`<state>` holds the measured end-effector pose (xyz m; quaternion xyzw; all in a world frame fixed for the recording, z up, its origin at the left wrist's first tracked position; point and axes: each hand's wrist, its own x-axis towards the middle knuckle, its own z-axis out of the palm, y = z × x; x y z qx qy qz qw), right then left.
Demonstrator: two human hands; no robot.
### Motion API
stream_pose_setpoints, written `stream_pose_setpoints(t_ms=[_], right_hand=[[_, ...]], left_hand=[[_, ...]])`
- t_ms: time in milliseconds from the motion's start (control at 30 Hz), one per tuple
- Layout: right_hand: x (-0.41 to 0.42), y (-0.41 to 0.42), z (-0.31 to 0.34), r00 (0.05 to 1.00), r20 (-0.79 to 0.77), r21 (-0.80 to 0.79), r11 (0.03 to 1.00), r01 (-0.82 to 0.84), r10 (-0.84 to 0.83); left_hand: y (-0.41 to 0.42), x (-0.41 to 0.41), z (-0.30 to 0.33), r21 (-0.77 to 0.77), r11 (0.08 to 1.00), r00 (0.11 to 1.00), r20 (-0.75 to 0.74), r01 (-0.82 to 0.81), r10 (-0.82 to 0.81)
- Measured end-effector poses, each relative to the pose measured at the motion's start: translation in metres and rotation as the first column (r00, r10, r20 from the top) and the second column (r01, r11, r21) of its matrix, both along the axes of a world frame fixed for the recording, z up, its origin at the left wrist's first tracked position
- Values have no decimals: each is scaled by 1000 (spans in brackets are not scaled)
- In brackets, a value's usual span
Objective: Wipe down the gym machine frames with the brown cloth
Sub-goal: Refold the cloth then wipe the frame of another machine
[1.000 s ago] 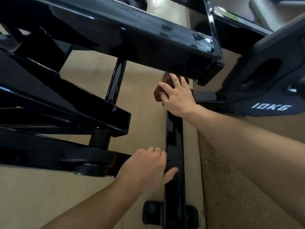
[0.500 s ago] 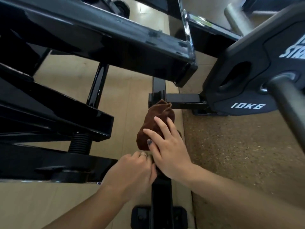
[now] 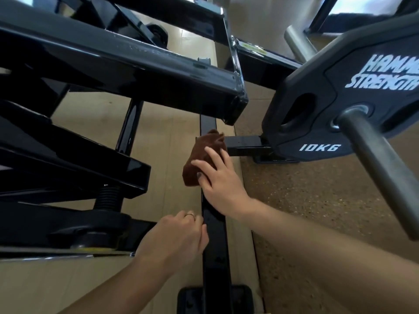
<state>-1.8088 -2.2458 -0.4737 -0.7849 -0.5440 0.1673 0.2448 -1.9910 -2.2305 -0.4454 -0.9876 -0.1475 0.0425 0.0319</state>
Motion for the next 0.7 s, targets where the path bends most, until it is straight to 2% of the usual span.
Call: stream_pose_setpoints(t_ms=[167, 300, 333, 467, 533, 600, 700], right_hand=[[-50, -79, 2, 999, -19, -49, 998, -37, 36], [-34, -64, 13, 995, -4, -102, 990, -99, 99], [-25, -53, 16, 994, 10, -109, 988, -110, 112], [-2, -3, 21, 997, 39, -151, 987, -57, 63], [-2, 11, 21, 997, 65, -179, 983, -32, 44], [-9, 10, 22, 996, 87, -168, 986, -7, 22], [-25, -22, 22, 998, 64, -68, 998, 13, -8]], left_hand=[[3, -4, 10, 30, 988, 985, -92, 150, -147], [3, -6, 15, -70, 998, 999, -32, -13, 10], [5, -6, 14, -50, 999, 999, -33, -15, 13], [22, -14, 15, -3, 999, 968, -246, -52, 50], [22, -18, 15, 59, 998, 952, -304, -28, 44], [19, -20, 13, 114, 994, 968, -248, -6, 34], [17, -21, 15, 128, 992, 978, -205, -19, 45]])
